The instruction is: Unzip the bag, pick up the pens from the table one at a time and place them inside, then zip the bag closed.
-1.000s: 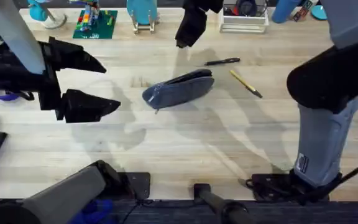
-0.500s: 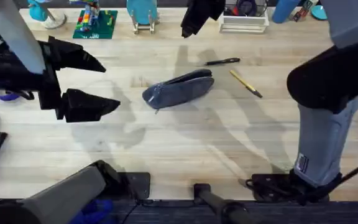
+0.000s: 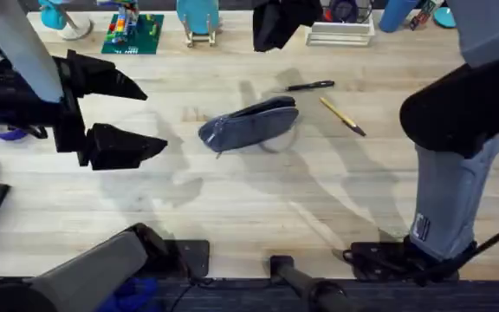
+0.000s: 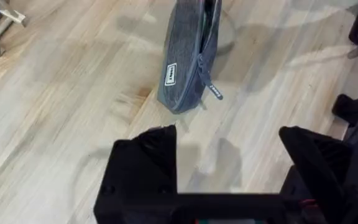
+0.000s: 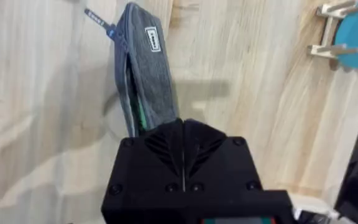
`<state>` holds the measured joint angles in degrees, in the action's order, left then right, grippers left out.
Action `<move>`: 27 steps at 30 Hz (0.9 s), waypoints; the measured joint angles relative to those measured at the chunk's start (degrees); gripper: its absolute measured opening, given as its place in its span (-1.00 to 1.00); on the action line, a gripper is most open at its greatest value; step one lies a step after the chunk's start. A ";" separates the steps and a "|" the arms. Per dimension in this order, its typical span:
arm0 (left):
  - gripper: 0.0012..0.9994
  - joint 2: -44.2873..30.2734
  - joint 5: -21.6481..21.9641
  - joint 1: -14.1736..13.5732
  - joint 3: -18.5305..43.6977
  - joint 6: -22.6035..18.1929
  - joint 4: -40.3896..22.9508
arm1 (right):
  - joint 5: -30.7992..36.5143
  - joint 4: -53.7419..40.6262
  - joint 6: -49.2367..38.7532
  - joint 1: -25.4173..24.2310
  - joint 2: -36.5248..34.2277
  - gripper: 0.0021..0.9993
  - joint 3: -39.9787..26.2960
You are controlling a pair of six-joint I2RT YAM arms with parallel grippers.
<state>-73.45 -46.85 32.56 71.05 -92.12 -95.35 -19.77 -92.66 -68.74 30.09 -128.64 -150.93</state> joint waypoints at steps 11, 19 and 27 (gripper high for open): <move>0.99 0.00 0.00 0.02 0.00 0.00 0.00 | -0.86 0.00 -5.93 0.00 0.00 -0.94 5.69; 0.99 0.00 0.00 0.02 0.00 0.02 0.00 | -1.22 0.00 -5.82 0.07 0.00 -0.95 10.95; 0.99 0.00 0.00 0.02 0.00 0.02 0.00 | -1.25 0.00 -4.84 0.80 0.00 -0.94 14.34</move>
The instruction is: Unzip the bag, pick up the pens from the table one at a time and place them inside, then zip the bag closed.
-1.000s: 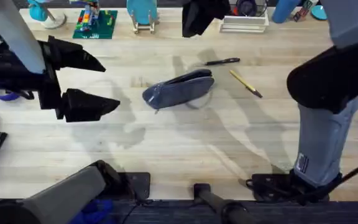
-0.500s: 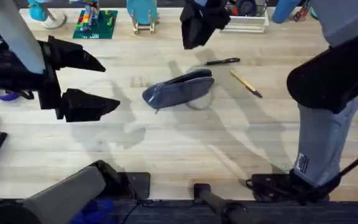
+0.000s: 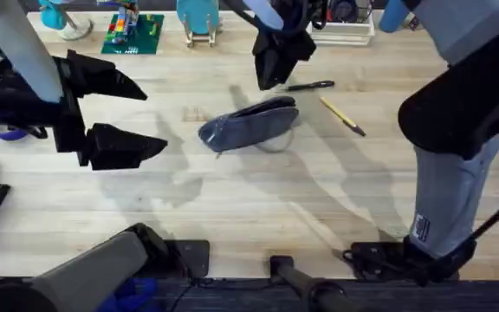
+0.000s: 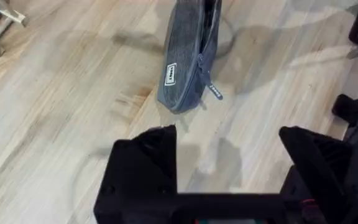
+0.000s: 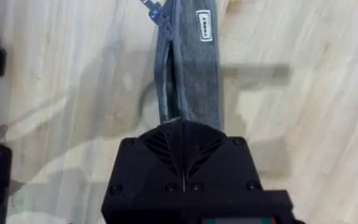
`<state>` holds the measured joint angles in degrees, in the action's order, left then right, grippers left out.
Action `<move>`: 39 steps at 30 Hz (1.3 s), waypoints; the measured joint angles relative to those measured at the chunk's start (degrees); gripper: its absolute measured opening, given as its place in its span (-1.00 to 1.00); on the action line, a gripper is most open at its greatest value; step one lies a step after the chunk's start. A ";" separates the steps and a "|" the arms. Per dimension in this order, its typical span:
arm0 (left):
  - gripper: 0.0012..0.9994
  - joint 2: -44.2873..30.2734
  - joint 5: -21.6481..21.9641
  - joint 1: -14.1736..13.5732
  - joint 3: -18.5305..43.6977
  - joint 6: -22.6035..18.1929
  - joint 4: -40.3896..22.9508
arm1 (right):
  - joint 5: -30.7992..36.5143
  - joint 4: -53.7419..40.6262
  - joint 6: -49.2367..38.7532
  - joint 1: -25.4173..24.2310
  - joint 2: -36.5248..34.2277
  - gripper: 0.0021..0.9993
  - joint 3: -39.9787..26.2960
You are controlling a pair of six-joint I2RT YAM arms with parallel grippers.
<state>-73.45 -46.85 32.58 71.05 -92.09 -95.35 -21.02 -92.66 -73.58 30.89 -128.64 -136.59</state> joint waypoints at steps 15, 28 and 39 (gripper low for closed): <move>0.99 0.00 0.00 0.00 0.00 0.00 0.00 | 0.00 0.00 0.08 0.23 0.00 -0.94 4.24; 0.99 0.01 0.42 0.00 0.00 -0.02 0.00 | -2.15 3.46 0.08 0.23 0.00 -0.94 10.92; 0.99 0.00 0.42 0.00 0.00 0.00 0.00 | -2.80 10.58 0.23 0.55 0.00 -0.94 16.69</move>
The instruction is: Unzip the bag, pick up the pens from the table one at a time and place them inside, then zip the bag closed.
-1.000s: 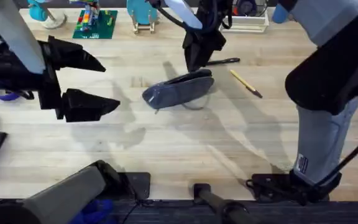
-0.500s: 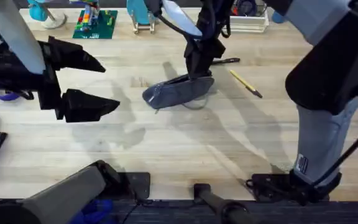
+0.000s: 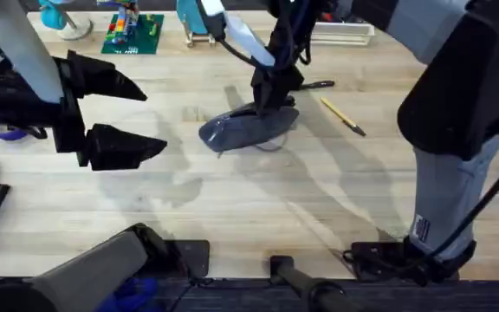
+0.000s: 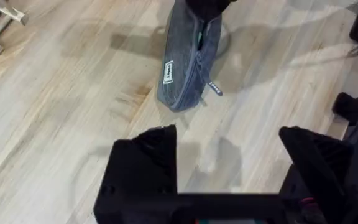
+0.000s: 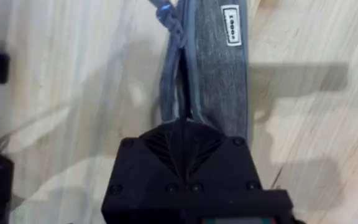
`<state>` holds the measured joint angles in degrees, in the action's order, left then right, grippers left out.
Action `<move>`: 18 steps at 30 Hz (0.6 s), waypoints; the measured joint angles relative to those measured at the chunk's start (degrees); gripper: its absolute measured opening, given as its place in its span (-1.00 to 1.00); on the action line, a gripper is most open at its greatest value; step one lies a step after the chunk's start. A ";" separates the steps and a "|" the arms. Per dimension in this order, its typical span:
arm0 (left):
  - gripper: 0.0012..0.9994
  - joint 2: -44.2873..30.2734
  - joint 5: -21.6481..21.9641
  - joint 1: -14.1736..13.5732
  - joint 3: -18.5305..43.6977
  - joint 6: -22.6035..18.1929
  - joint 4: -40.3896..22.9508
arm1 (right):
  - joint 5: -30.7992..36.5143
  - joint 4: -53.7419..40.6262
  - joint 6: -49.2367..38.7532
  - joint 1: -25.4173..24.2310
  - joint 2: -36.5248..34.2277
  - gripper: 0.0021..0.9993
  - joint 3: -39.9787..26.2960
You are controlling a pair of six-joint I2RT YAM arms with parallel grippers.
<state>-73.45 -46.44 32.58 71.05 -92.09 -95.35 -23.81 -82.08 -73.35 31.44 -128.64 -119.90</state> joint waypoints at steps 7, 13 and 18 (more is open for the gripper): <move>0.99 0.00 0.00 0.00 0.00 0.00 0.00 | 0.00 5.12 0.95 0.48 0.00 -0.94 3.84; 0.99 0.00 0.00 0.00 0.00 0.00 0.00 | 0.04 8.60 1.14 1.39 0.00 -0.94 7.53; 0.99 0.00 0.00 -0.01 0.00 0.00 0.00 | 0.27 9.71 1.14 2.00 0.00 -0.94 8.33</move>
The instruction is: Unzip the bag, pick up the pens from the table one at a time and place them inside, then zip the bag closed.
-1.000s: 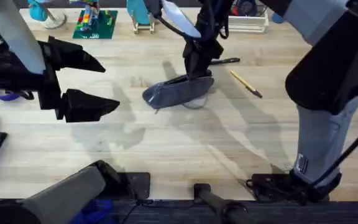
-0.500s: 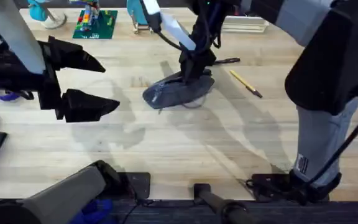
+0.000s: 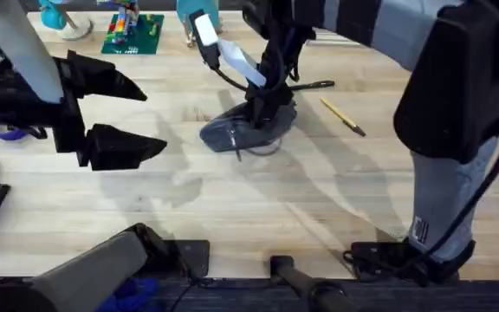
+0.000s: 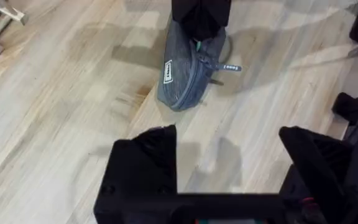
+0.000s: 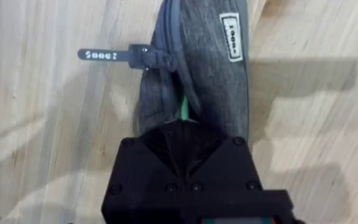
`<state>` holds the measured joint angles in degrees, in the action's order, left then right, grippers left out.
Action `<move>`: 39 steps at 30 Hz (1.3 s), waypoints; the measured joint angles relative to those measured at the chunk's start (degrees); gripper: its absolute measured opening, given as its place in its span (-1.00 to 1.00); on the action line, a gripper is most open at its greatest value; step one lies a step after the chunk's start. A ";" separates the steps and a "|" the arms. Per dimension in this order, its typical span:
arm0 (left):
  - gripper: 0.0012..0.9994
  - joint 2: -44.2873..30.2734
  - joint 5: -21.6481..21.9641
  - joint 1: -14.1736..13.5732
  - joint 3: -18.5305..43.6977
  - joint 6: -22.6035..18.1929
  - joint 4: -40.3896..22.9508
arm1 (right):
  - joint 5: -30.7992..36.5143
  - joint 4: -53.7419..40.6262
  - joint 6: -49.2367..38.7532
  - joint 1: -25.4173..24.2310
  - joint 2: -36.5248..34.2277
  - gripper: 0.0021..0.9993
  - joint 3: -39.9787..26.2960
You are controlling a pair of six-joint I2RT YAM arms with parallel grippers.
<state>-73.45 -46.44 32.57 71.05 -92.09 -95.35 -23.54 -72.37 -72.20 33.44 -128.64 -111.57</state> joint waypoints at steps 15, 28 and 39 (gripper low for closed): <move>0.99 0.00 0.04 0.01 0.00 0.00 0.00 | 0.30 0.10 0.42 0.30 0.00 0.99 0.42; 0.99 0.00 0.19 0.01 0.00 0.00 0.00 | 0.25 -0.23 1.00 0.30 0.00 0.99 0.42; 0.99 0.00 0.18 0.00 0.00 0.00 0.00 | -2.88 -13.57 3.03 -2.14 0.00 0.99 -12.03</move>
<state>-73.45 -46.25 32.57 71.05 -92.09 -95.35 -26.42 -85.94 -69.17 31.30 -128.64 -123.60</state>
